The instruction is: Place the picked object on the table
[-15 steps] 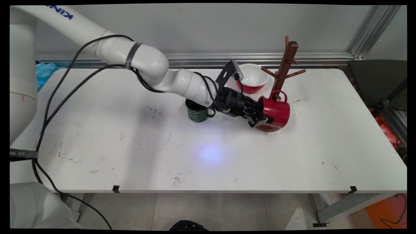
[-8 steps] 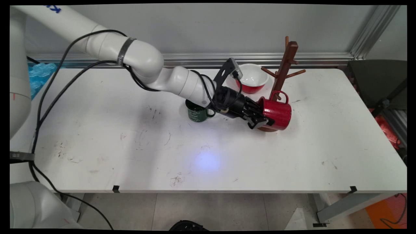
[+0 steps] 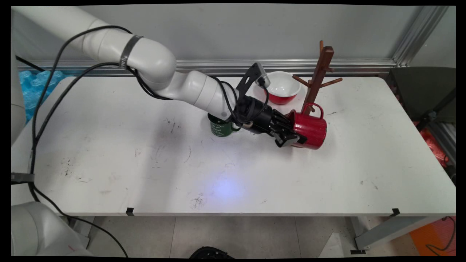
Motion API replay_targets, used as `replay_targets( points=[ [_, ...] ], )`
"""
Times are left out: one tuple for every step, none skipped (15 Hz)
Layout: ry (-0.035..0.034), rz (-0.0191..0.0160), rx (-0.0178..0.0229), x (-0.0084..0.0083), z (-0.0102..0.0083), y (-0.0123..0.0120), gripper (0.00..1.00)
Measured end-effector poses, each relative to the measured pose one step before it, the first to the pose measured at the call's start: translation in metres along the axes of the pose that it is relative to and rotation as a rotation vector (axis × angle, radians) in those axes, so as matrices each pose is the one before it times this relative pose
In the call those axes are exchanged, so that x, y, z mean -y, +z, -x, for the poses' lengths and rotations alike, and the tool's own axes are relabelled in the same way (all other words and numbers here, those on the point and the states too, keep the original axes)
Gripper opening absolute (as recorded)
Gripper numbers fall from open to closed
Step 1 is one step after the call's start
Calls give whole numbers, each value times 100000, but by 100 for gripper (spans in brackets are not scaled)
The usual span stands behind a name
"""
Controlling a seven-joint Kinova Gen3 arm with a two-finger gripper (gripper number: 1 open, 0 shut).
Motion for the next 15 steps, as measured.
replay_targets(
  points=[
    [1188, 17, 1045, -230, -228, -499, 0],
    [1407, -124, 1316, -169, -197, -621, 0],
    [1312, -190, 1312, -93, -150, -569, 0],
    [1038, -89, 1013, -44, -85, -430, 0],
    [1493, -311, 1546, -17, -108, -663, 0],
    [1147, -127, 1174, -2, -62, -480, 0],
    [1917, -371, 2044, 45, -77, -850, 0],
    [1908, -463, 2094, 106, -53, -873, 0],
    [1900, -422, 2100, 127, -45, -881, 0],
    [1556, -352, 1679, 130, -57, -720, 0],
    [1432, -404, 1558, 143, -52, -734, 0],
    [894, -253, 996, 84, -29, -492, 0],
    [1489, -381, 1712, 138, -48, -850, 0],
    [1361, -318, 1666, 121, -8, -821, 0],
    [1007, -242, 1328, 93, 20, -650, 0]
  ],
)
